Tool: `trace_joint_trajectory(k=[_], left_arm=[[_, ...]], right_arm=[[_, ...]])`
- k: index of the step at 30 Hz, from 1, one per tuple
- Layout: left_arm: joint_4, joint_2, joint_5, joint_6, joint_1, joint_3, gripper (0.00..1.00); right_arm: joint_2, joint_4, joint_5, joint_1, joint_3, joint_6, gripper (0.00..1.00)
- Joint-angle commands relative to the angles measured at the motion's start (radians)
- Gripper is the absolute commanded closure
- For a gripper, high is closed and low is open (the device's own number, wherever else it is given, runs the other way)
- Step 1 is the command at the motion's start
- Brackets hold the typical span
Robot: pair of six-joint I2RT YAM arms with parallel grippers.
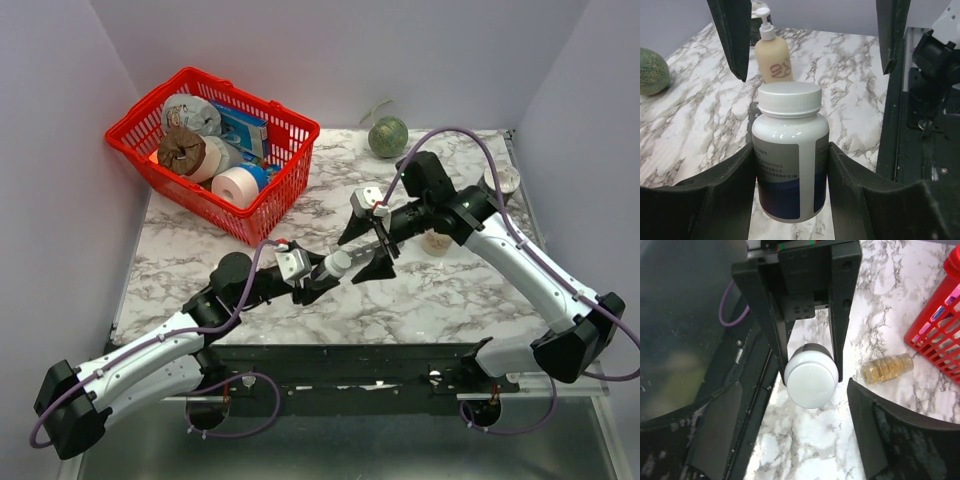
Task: Sort the pills into containers
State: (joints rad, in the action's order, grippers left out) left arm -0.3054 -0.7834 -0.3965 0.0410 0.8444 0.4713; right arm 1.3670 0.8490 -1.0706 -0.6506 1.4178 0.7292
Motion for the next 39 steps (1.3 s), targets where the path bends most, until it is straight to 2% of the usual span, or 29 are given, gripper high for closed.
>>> trace_joint_trajectory(k=[1,7,11,13,14,15,17,18,19,20,22,23,25,28,33,36,39], left_arm=[[-0.073,0.016,-0.097,-0.078,-0.013,0.021,1.00],[-0.089,0.006,-0.097,-0.093,-0.015,0.027,1.00],[-0.069,0.004,-0.061,-0.087,-0.015,0.032,1.00],[-0.057,0.001,-0.050,-0.076,-0.015,0.038,1.00],[-0.046,0.000,-0.045,-0.073,-0.015,0.041,1.00],[-0.041,-0.001,-0.030,-0.070,-0.015,0.043,1.00],[-0.031,-0.005,-0.021,-0.070,-0.015,0.052,1.00],[-0.028,-0.002,-0.013,-0.072,-0.015,0.055,0.98],[-0.021,0.001,-0.007,-0.081,-0.016,0.067,0.92],[0.003,0.003,-0.002,-0.085,-0.016,0.076,0.72],[0.037,0.009,-0.022,-0.096,-0.027,0.105,0.49],[0.076,0.012,-0.030,-0.101,-0.033,0.115,0.22],[0.123,0.027,-0.050,-0.101,-0.048,0.139,0.01],[0.215,0.064,-0.009,-0.092,-0.064,0.158,0.01],[0.344,0.110,0.181,-0.092,-0.096,0.159,0.01],[0.376,0.108,0.228,-0.118,-0.113,0.150,0.01],[0.390,0.090,0.238,-0.118,-0.116,0.141,0.01]], right_arm=[[0.034,0.087,0.015,-0.030,0.020,0.154,0.12],[0.018,0.030,0.084,-0.078,-0.014,0.121,0.24],[0.024,0.010,0.095,-0.083,-0.016,0.070,0.47],[0.027,-0.007,0.100,-0.084,-0.019,0.040,0.54],[0.032,-0.013,0.101,-0.086,-0.022,0.003,0.61],[0.037,-0.028,0.101,-0.084,-0.022,-0.017,0.63],[0.040,-0.045,0.100,-0.084,-0.039,-0.077,0.76],[0.040,-0.047,0.100,-0.084,-0.046,-0.088,0.76],[0.038,-0.045,0.106,-0.083,-0.054,-0.099,0.76],[0.035,-0.044,0.118,-0.083,-0.063,-0.106,0.77],[0.011,-0.036,0.194,-0.066,-0.098,-0.128,0.80],[-0.006,-0.033,0.210,-0.051,-0.117,-0.135,0.80],[-0.055,-0.028,0.236,0.021,-0.166,-0.142,0.80],[-0.112,-0.001,0.339,0.101,-0.232,-0.122,0.80],[-0.226,0.033,0.564,0.310,-0.361,-0.132,0.80],[-0.305,0.036,0.653,0.494,-0.445,-0.120,0.76],[-0.329,0.019,0.679,0.704,-0.506,-0.077,0.72]])
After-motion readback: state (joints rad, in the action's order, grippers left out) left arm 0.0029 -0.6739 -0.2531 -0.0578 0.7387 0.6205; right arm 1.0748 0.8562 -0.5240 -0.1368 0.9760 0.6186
